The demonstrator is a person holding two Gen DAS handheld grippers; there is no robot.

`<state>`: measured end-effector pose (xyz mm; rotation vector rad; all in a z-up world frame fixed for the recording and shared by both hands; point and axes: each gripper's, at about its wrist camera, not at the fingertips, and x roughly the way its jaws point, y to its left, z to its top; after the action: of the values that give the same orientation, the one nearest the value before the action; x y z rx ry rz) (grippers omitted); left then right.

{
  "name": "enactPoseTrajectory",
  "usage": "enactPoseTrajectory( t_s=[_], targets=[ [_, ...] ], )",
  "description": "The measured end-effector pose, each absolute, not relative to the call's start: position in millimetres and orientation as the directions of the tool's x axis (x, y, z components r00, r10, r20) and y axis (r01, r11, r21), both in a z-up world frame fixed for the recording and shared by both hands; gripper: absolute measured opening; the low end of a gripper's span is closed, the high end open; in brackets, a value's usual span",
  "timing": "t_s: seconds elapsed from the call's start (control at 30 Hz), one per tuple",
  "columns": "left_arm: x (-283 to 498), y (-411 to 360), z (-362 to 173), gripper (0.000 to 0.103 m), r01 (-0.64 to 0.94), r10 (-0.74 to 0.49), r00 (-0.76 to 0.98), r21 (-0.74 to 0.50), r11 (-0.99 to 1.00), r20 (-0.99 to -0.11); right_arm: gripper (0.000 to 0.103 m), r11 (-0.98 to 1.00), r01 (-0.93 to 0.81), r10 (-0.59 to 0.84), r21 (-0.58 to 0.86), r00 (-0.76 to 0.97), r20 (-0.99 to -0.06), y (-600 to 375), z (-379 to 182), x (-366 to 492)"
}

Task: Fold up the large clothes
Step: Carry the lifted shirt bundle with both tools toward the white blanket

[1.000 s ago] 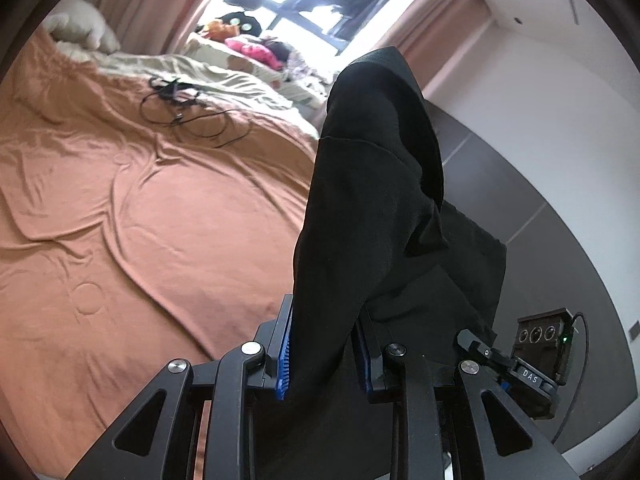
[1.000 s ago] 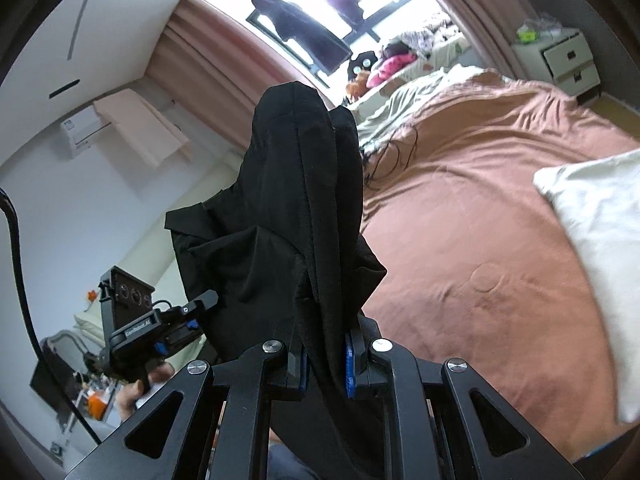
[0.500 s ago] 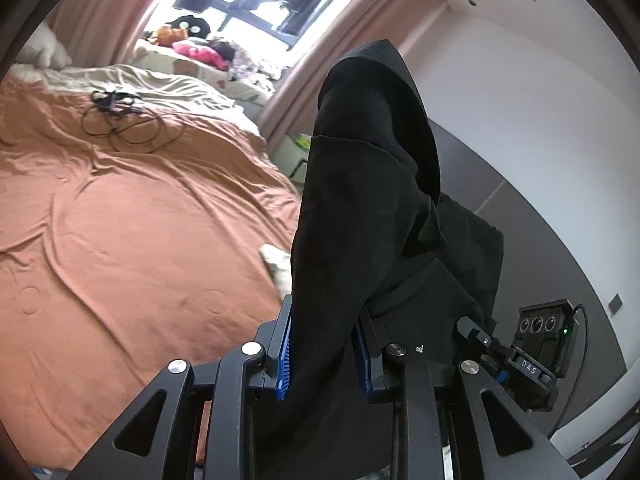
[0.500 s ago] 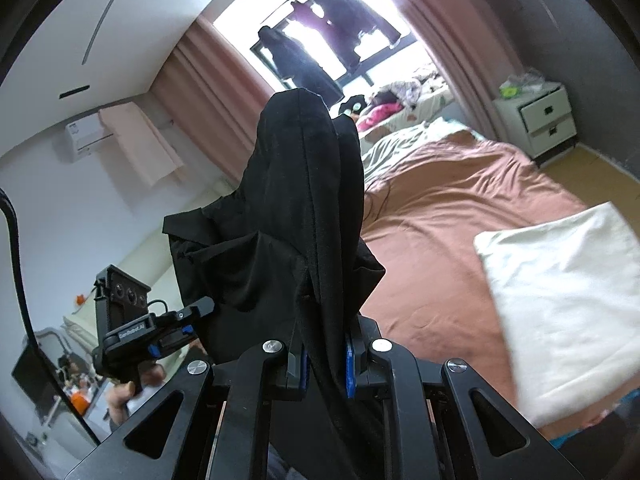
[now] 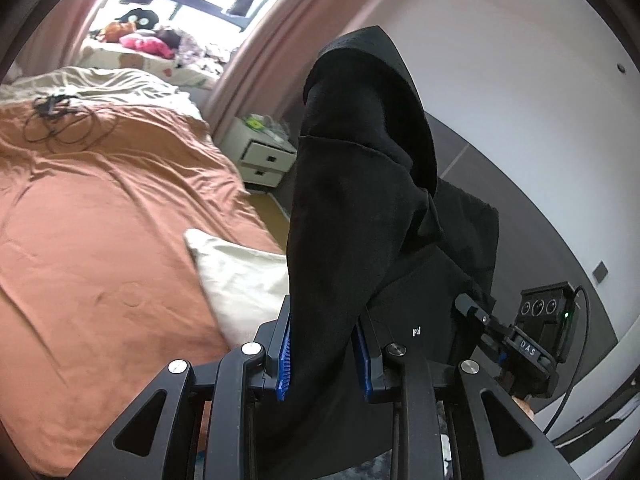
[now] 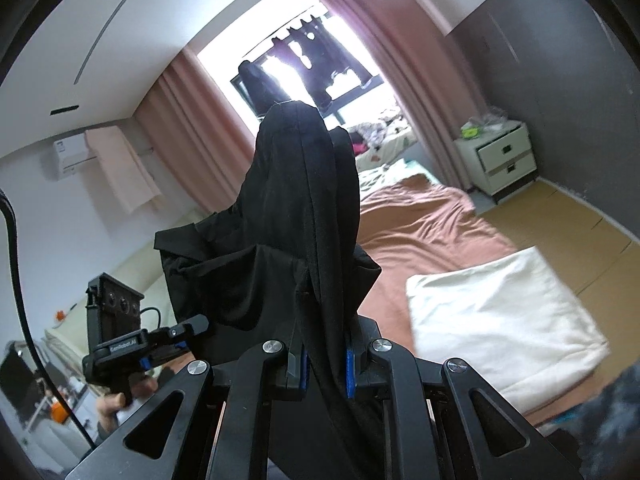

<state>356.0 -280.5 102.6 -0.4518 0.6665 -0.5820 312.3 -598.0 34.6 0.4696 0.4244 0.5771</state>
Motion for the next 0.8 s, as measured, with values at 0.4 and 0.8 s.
enactPoseTrajectory(
  t_s=[0.4,0.8],
  targets=[
    [397.2,-343.6,87.9,0.027,0.422,-0.704,0.541,-0.575,0.700,-0.460,0.014,0.794,-0.321,0.506,0.517,0.820,-0.268,-646.8,43.6,326.5],
    [465.3,-362.3,30.5,0.027,0.365,-0.707,0.456,-0.611,0.702,-0.540,0.014,0.801,-0.209,0.470,0.561,0.799,-0.374,-652.4,-5.5,407.1]
  ],
)
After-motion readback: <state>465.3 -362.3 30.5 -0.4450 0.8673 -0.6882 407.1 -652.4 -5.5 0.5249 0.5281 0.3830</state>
